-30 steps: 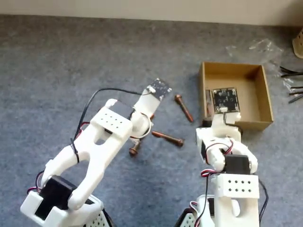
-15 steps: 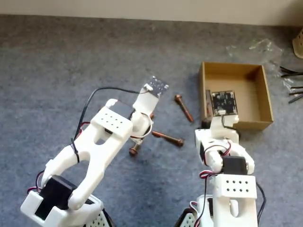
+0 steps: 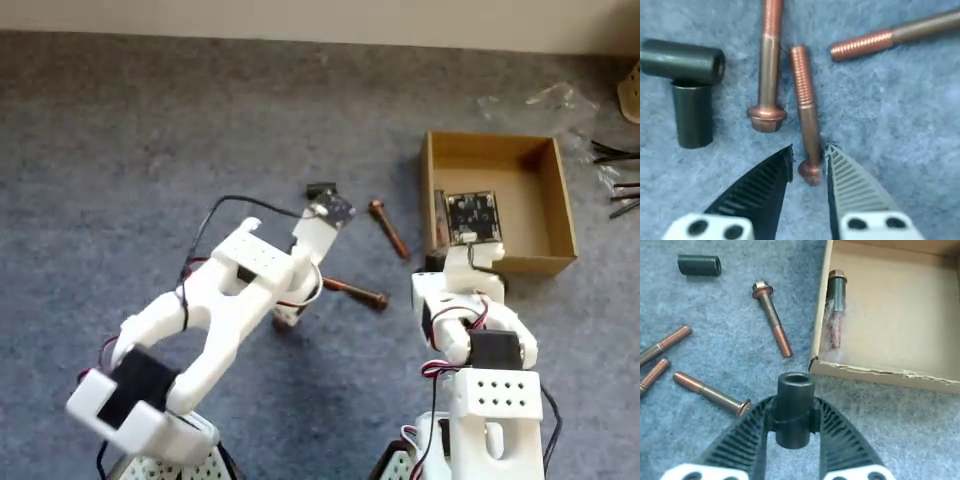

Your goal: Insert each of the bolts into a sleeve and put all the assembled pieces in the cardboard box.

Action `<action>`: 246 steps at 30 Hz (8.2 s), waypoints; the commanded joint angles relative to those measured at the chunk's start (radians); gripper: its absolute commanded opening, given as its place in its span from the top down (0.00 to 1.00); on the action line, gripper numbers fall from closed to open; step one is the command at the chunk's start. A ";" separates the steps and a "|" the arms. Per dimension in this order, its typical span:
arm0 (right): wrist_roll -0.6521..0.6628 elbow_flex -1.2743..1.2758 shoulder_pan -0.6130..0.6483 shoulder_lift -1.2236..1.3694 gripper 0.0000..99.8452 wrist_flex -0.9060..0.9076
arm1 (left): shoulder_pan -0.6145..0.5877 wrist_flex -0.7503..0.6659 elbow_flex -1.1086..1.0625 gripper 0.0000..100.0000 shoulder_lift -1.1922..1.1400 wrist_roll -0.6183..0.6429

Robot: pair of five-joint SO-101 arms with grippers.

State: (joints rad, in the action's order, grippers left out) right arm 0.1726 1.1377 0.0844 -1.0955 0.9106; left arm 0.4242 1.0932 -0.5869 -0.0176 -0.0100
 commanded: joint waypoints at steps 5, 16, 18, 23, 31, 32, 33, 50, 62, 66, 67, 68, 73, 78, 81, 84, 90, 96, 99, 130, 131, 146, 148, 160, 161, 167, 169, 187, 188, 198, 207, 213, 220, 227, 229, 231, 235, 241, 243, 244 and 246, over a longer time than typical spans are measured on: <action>-0.008 -0.008 -0.007 -0.016 0.99 -0.027 | -0.007 0.012 0.074 0.89 -0.081 0.037; -0.005 0.007 -0.007 -0.016 0.99 -0.028 | -0.008 0.012 0.136 0.99 -0.174 0.048; -0.003 0.010 -0.007 -0.016 0.99 -0.028 | -0.008 0.014 0.136 0.99 -0.160 0.044; -0.003 0.010 -0.007 -0.016 0.99 -0.028 | -0.008 0.055 0.137 0.99 -0.088 -0.172; -0.003 0.012 -0.005 -0.016 0.99 -0.030 | -0.068 0.112 0.145 0.99 0.038 -0.437; -0.003 0.012 -0.005 -0.016 0.99 -0.030 | -0.084 0.133 0.157 0.99 0.044 -0.526; -0.003 0.012 -0.005 -0.016 0.99 -0.030 | -0.102 0.158 0.171 0.99 0.050 -0.605; -0.005 0.012 -0.005 -0.016 0.99 -0.030 | -0.251 0.224 0.381 0.99 0.050 -0.195; -0.009 0.013 -0.005 -0.016 0.99 -0.028 | -0.193 -0.157 0.312 0.99 0.050 0.654; -0.009 0.013 -0.005 -0.016 0.99 -0.028 | -0.197 -0.238 0.202 0.99 0.051 0.864; -0.009 0.013 -0.005 -0.016 0.99 -0.028 | -0.197 -0.247 0.171 0.99 0.051 0.902; -0.009 0.013 -0.005 -0.016 0.99 -0.028 | -0.196 -0.261 0.143 0.99 0.051 0.928; -0.009 0.013 -0.005 -0.016 0.99 -0.028 | -0.225 -0.305 0.087 0.99 0.058 0.919; -0.009 0.013 -0.005 -0.016 0.99 -0.028 | -0.263 -0.305 0.084 0.99 0.053 0.925; -0.009 0.013 -0.005 -0.016 0.99 -0.028 | -0.268 -0.304 0.084 0.99 0.061 0.977; -0.009 0.013 -0.005 -0.016 0.99 -0.028 | -0.275 -0.287 0.087 0.99 0.065 0.999; -0.006 0.013 -0.005 -0.016 0.99 -0.028 | -0.354 -0.275 0.082 0.99 0.096 1.000; -0.008 0.013 -0.005 -0.016 0.99 -0.028 | -0.409 -0.273 0.081 0.99 0.085 0.996; -0.008 0.013 -0.005 -0.016 0.99 -0.028 | -0.409 -0.278 0.071 0.99 0.090 0.996; -0.003 0.036 -0.005 -0.016 0.99 -0.051 | -0.484 -0.169 0.199 0.84 0.097 0.232; -0.003 0.036 -0.005 -0.016 0.99 -0.050 | -0.498 -0.137 0.231 0.84 0.097 0.129; -0.003 0.036 -0.005 -0.016 0.99 -0.050 | -0.518 0.250 0.381 0.84 0.085 -1.367; -0.003 0.036 -0.005 -0.016 0.99 -0.050 | -0.518 0.249 0.381 0.84 0.084 -1.444; -0.003 0.036 -0.005 -0.016 0.99 -0.050 | -0.469 -0.207 0.259 0.84 0.082 -1.165; -0.003 0.036 -0.005 -0.016 0.99 -0.050 | -0.469 -0.258 0.236 0.84 0.082 -1.119; -0.003 0.036 -0.005 -0.016 0.99 -0.050 | -0.446 -0.334 0.182 0.84 0.082 -0.967; -0.003 0.036 -0.005 -0.016 0.99 -0.050 | -0.446 -0.336 0.182 0.84 0.082 -0.825; -0.003 0.036 -0.007 -0.016 0.99 -0.051 | -0.466 -0.322 0.189 0.84 -0.070 -1.082; -0.003 0.036 -0.007 -0.016 0.99 -0.051 | -0.466 -0.322 0.213 0.84 -0.082 -1.086; -0.003 0.038 -0.008 -0.016 0.99 -0.067 | -0.463 -0.318 0.236 0.84 -0.104 -1.356; -0.003 0.038 -0.008 -0.016 0.99 -0.071 | -0.446 -0.221 0.236 0.84 -0.094 -1.390; -0.003 0.038 -0.010 -0.016 0.99 -0.071 | -0.375 -0.164 0.236 0.84 -0.099 -1.390; -0.003 0.038 -0.010 -0.016 0.99 -0.071 | -0.321 -0.167 0.236 0.84 -0.104 -1.427; -0.002 0.038 -0.010 -0.016 0.99 -0.071 | -0.326 -0.163 0.223 0.84 -0.105 -1.550; -0.002 0.038 -0.010 -0.016 0.99 -0.071 | -0.326 -0.163 0.223 0.84 -0.105 -1.551; -0.002 0.038 -0.010 -0.016 0.99 -0.071 | -0.326 -0.163 0.223 0.84 -0.105 -1.553; -0.002 0.038 -0.010 -0.016 0.99 -0.068 | -0.328 -0.163 0.231 0.84 -0.105 -1.564; -0.002 0.064 -0.007 -0.016 0.99 -0.071 | -0.346 -0.161 0.236 0.84 -0.105 -1.660; -0.002 0.062 -0.007 -0.016 0.99 -0.071 | -0.363 -0.161 0.237 0.84 -0.104 -1.669; -0.002 0.062 -0.007 -0.016 0.99 -0.071 | -0.366 -0.164 0.237 0.84 -0.104 -1.697; -0.002 0.062 -0.007 -0.016 0.99 -0.073 | -0.383 -0.163 0.237 0.84 -0.104 -1.752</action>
State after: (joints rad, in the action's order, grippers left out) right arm 0.1726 1.2129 0.0844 -1.0971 0.8707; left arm 0.0760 0.9198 -0.3828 -0.1250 -1.3648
